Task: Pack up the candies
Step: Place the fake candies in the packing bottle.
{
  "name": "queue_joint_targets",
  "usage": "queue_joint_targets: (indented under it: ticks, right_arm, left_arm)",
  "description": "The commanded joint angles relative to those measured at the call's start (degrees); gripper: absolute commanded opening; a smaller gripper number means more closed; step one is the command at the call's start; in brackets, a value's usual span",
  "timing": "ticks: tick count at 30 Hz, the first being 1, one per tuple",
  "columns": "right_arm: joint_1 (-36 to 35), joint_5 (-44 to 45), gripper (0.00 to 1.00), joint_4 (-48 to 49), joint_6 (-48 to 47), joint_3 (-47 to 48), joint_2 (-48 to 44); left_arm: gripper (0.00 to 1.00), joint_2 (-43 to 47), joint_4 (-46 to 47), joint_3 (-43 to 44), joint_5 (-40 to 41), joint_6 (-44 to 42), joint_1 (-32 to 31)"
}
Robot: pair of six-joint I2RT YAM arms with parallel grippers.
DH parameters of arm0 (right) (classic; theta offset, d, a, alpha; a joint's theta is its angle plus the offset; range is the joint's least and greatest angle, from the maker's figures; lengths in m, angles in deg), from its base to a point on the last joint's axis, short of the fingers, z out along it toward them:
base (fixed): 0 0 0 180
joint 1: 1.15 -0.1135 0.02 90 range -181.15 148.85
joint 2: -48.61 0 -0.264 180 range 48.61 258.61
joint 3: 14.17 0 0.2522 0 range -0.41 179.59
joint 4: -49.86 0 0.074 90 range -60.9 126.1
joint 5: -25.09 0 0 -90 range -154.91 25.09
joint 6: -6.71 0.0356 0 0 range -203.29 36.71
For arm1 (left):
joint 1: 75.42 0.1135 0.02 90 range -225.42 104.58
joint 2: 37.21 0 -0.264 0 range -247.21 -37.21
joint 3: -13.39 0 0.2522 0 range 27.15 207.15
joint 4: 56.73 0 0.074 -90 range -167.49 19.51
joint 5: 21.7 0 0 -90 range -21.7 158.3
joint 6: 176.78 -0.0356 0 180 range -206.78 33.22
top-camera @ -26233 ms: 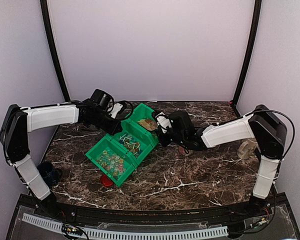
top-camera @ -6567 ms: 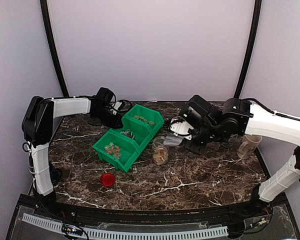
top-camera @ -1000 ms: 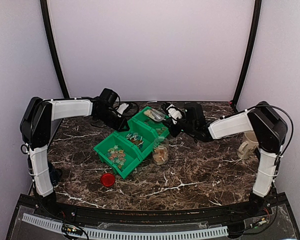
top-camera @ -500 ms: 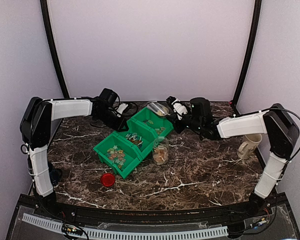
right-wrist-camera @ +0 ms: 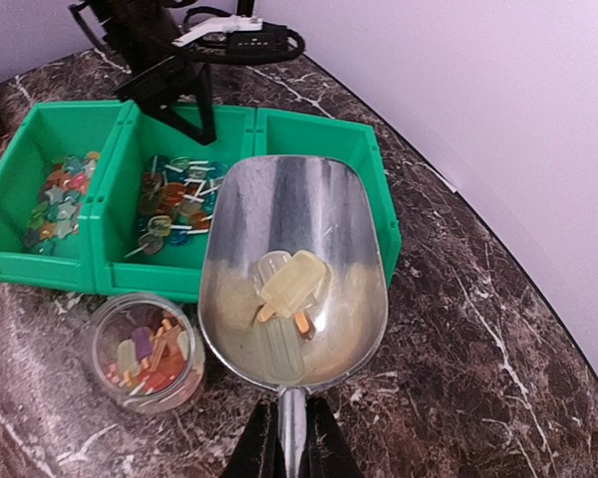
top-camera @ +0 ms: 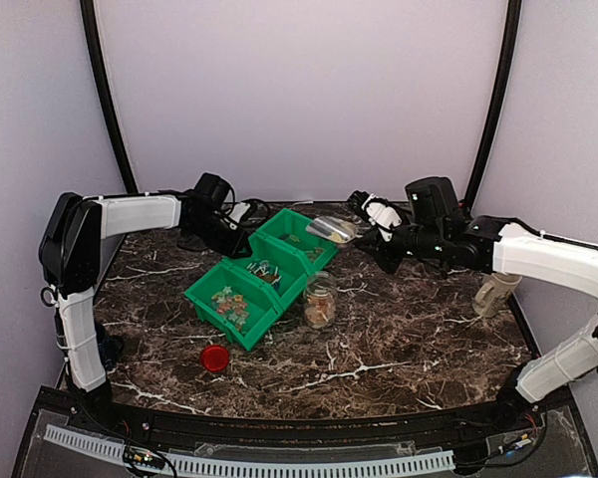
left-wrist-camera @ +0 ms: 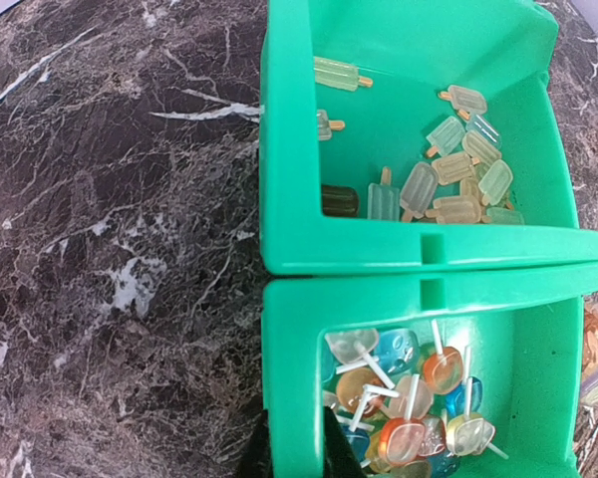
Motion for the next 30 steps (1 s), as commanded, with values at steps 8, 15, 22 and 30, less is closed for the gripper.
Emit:
queue_joint_targets:
  ticks: [8, 15, 22, 30]
  right_arm:
    - [-7.64, 7.26, 0.0, -18.14, 0.42, 2.78, -7.6]
    - [-9.95, 9.9, 0.0, -23.55, 2.33, 3.79, -8.56]
    - [-11.92, 12.44, 0.0, -28.66, 2.9, 6.25, -7.66]
    - [-14.48, 16.03, 0.0, -35.75, 2.32, 12.07, -3.44]
  left_arm:
    - [0.0, 3.41, 2.17, 3.24, -2.55, 2.26, 0.31]
    - [0.0, 3.24, 2.02, 3.32, -2.47, 2.19, 0.34]
    - [0.0, 2.97, 2.19, 3.41, -2.64, 2.36, 0.45]
    - [0.0, 3.14, 1.93, 3.42, -2.56, 2.36, 0.5]
